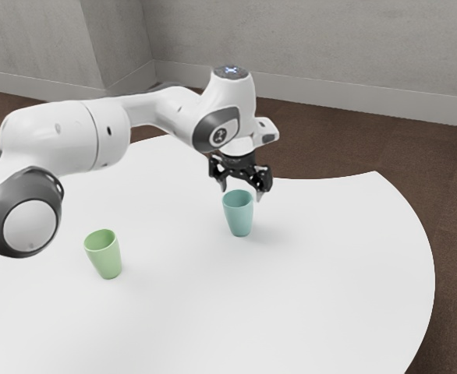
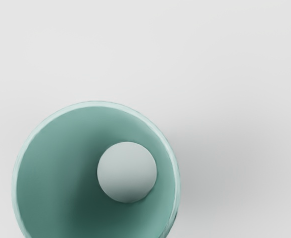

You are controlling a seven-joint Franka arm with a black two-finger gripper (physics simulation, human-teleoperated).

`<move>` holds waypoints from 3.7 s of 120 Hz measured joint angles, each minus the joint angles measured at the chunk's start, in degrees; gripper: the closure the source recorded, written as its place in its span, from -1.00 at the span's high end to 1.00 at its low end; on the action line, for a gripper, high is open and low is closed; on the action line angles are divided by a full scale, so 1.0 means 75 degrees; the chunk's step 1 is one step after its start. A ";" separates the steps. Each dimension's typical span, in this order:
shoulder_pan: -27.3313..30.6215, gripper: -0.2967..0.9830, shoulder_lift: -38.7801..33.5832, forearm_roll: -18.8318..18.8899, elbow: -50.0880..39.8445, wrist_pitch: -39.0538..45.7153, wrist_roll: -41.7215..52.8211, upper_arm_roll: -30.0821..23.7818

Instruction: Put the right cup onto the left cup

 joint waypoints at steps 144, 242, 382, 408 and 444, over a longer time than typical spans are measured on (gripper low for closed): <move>-0.0069 -0.60 0.0976 0.0019 0.0524 0.0561 -0.0478 0.0027; -0.0083 -0.68 -0.2284 0.0012 -0.2106 -0.0093 -0.0529 0.0186; -0.0077 -0.69 -0.6060 -0.0147 -0.5701 -0.1310 -0.0724 0.2200; 0.0046 -0.69 -0.5609 -0.0028 -0.5334 -0.1141 -0.0537 0.2333; 0.0032 -0.69 -0.5271 -0.0056 -0.5268 -0.0920 -0.0290 0.2405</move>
